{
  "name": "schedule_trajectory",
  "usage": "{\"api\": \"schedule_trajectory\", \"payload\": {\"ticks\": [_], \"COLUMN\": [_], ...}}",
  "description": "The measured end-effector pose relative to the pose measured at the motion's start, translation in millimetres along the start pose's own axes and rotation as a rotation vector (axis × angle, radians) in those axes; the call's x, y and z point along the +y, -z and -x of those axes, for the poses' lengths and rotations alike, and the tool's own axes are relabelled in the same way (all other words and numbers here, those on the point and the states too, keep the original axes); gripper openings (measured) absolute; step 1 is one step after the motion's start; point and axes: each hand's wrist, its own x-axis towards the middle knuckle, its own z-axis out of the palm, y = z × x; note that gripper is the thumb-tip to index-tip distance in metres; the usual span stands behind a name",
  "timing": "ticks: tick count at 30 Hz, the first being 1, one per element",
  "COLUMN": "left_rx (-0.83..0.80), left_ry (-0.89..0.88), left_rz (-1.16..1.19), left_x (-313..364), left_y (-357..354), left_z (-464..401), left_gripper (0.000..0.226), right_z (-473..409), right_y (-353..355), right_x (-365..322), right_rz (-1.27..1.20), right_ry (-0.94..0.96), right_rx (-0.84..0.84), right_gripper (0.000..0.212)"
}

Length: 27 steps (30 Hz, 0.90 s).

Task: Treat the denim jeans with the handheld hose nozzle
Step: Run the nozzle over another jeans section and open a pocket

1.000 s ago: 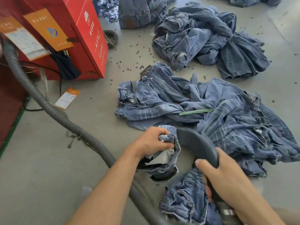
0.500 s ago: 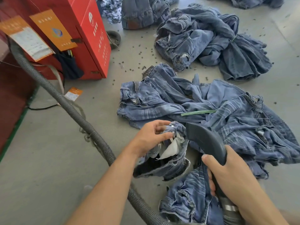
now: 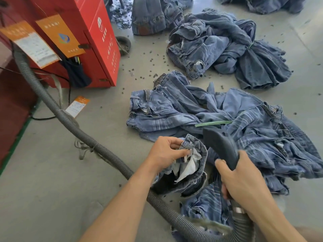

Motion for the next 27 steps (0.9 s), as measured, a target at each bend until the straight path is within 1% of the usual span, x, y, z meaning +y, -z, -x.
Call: {"api": "schedule_trajectory", "payload": {"ticks": [3,5,8,10,12,15,16,19,22,24,25,27], "left_rx": [-0.002,-0.029,-0.063,-0.078,-0.076,-0.082,-0.096,-0.129,-0.128,-0.124,-0.115,-0.091], "left_ry": [-0.017,-0.034,-0.011,0.012,0.017,-0.001,-0.018,-0.025,-0.009,0.001,0.011,0.033], "left_rz": [-0.018,0.005,0.033,0.026,0.001,-0.017,-0.029,-0.023,-0.025,-0.028,-0.019,-0.006], "left_x": [2,0,-5,-7,-8,-5,-4,-6,-8,-9,-9,-10], "left_y": [-2,-2,2,4,3,3,4,8,13,15,17,19], "left_z": [-3,-2,2,3,2,1,2,7,10,9,9,7], "left_gripper": [0.022,0.024,0.023,0.021,0.022,0.022,0.022,0.020,0.017,0.016,0.015,0.015], "right_z": [15,13,-3,-6,0,13,11,-8,-20,-13,-7,4], "right_y": [-11,-18,-14,-6,-2,-11,-15,-19,-8,-2,-1,-7], "right_x": [4,1,-7,-5,1,4,4,0,5,11,12,11], "right_rz": [0.075,0.031,-0.063,-0.123,-0.147,-0.062,-0.047,-0.065,-0.184,-0.262,-0.291,-0.278], "right_ry": [0.016,0.030,0.033,0.025,0.010,0.028,0.037,0.044,0.017,0.003,-0.005,-0.001], "right_rx": [-0.089,-0.126,-0.096,-0.058,-0.056,-0.168,-0.180,-0.115,-0.039,-0.028,-0.064,-0.193], "right_gripper": [0.022,0.020,0.016,0.016,0.018,0.018,0.017,0.016,0.018,0.018,0.018,0.019]}}
